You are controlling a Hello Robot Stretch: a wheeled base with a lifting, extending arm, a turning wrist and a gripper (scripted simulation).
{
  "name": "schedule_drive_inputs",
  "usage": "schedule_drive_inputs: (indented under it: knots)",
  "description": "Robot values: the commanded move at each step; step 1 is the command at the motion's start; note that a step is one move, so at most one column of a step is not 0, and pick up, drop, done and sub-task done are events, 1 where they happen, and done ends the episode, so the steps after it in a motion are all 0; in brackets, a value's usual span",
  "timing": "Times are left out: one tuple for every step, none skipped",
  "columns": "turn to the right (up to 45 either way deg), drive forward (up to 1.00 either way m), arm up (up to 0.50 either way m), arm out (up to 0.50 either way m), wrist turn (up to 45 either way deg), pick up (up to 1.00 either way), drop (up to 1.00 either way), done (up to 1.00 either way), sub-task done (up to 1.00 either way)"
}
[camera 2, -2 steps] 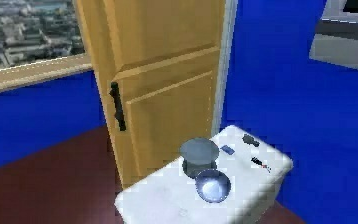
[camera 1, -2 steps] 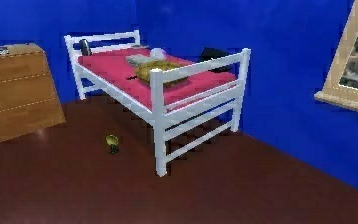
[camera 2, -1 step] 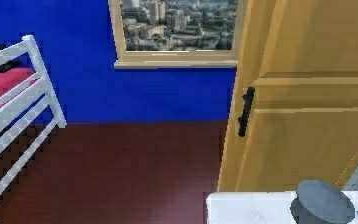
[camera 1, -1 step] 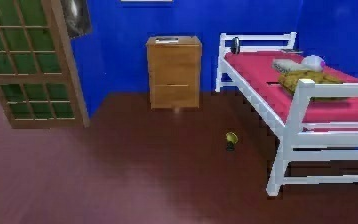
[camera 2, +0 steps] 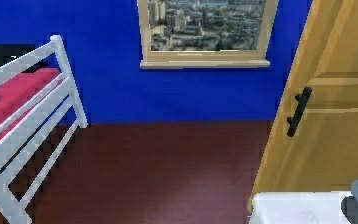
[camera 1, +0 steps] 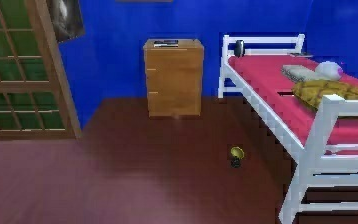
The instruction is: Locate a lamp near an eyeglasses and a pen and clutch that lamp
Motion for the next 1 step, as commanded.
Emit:
schedule_drive_inputs:
  knots:
    - [9.0, 0.00, 0.00, 0.00, 0.0, 0.00, 0.00, 0.00, 0.00]
